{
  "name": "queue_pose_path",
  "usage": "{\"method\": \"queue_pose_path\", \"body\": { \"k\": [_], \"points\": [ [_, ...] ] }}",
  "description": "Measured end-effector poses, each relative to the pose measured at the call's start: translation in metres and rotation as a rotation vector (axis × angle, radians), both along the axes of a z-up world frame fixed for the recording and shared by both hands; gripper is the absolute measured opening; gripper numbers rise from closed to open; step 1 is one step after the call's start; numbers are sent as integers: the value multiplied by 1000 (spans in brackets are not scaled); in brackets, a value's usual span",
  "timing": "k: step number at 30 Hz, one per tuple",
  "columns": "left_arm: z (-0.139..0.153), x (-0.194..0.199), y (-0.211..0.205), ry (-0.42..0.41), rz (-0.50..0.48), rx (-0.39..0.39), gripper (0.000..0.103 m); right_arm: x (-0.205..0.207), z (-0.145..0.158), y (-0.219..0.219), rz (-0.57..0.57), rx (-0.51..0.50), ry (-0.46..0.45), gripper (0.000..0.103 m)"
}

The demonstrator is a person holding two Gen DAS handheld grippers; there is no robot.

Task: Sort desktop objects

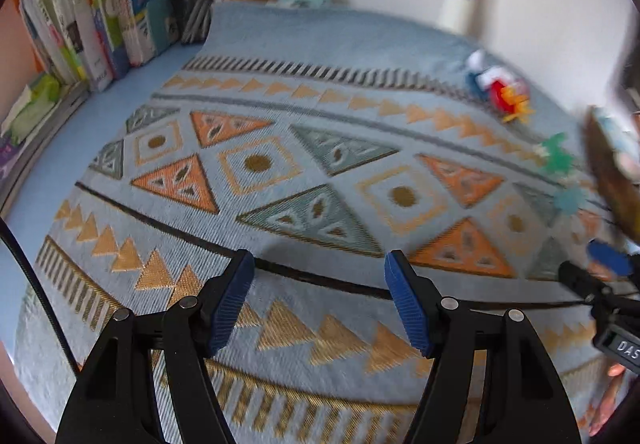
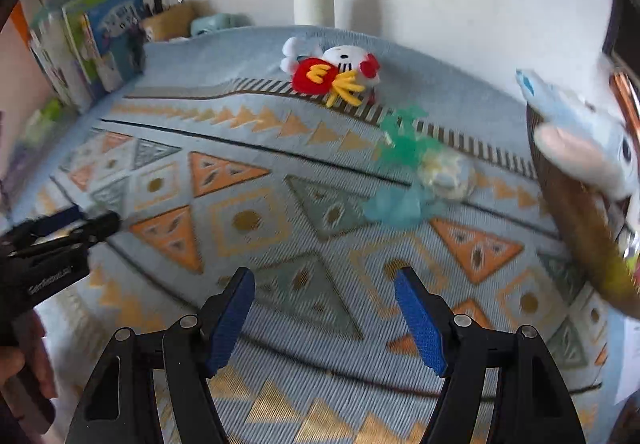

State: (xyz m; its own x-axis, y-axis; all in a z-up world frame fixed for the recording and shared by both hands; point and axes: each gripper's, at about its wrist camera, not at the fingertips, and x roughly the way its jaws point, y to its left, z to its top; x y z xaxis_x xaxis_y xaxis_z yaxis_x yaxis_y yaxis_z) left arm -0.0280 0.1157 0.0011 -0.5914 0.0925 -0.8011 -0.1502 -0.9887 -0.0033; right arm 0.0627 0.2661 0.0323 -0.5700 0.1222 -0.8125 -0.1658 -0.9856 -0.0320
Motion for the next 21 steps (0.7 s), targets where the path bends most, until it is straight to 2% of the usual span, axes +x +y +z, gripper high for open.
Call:
{"method": "queue_pose_path", "body": {
  "k": [3,5,6,8,9,11,21],
  "points": [
    [-2,0,4,37,14,-55,81,-6,-7,1,-4,45,-9,72],
    [-4,-2,-1,24,46,-52,93,-2,-8,6,-11,23,23,74],
    [-7,-5,-6,-2,80,-44,103,0,-10,8,-20,6,38,76],
    [-7,-8,-15,-15,99,17,103,3,-12,15,-15,-52,47,91],
    [-8,-8,-14,-19,95,10,103,0,-15,14,7,-68,33,103],
    [-9,-7,-13,-16,95,3,103,-5,-19,6,14,-13,14,103],
    [-10,-6,-14,-17,95,3,103,-8,-24,6,5,-20,15,103]
  ]
}}
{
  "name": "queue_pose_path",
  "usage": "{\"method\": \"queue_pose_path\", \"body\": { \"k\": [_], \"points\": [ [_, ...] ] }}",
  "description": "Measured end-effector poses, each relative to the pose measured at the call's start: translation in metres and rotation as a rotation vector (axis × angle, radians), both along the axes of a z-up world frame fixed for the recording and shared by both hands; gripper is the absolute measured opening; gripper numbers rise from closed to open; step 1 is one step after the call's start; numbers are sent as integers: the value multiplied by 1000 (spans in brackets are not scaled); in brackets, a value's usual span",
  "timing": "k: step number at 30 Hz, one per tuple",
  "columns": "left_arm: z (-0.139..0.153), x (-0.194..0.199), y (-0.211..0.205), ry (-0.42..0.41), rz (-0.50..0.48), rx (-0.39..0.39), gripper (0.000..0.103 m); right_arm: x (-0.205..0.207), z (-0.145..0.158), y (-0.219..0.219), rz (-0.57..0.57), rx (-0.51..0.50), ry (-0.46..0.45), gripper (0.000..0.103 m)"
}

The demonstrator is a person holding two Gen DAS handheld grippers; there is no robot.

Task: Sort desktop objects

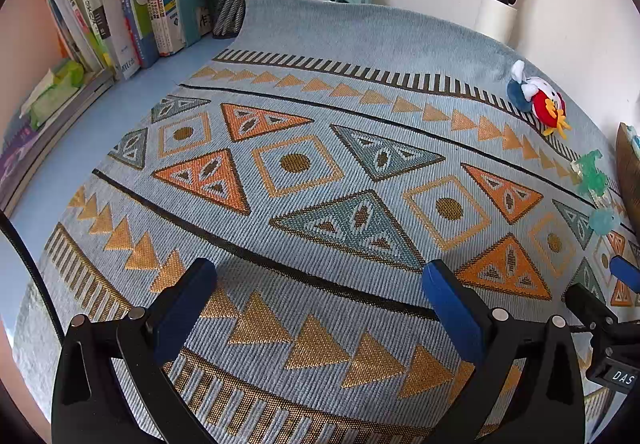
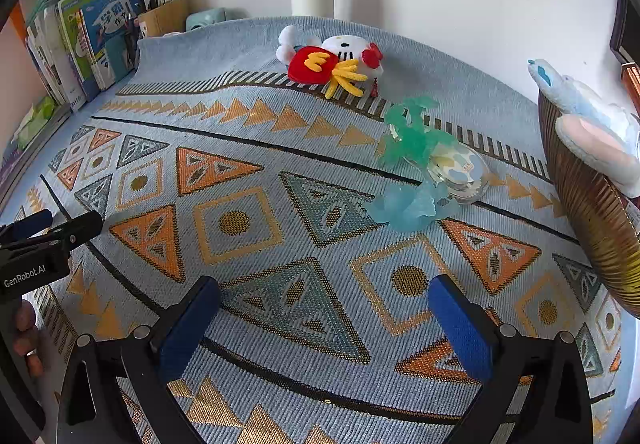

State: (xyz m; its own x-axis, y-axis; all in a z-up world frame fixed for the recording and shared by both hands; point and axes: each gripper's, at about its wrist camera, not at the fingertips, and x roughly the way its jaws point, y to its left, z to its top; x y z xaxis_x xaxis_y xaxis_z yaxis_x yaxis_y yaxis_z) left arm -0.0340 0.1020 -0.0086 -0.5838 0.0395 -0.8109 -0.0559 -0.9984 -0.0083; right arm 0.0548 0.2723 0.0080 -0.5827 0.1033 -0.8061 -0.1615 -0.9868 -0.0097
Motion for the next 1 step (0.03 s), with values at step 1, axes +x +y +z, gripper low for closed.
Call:
{"method": "queue_pose_path", "body": {
  "k": [1],
  "points": [
    [0,0,0,0,1,0,103,0,0,0,0,0,0,103]
  ]
}}
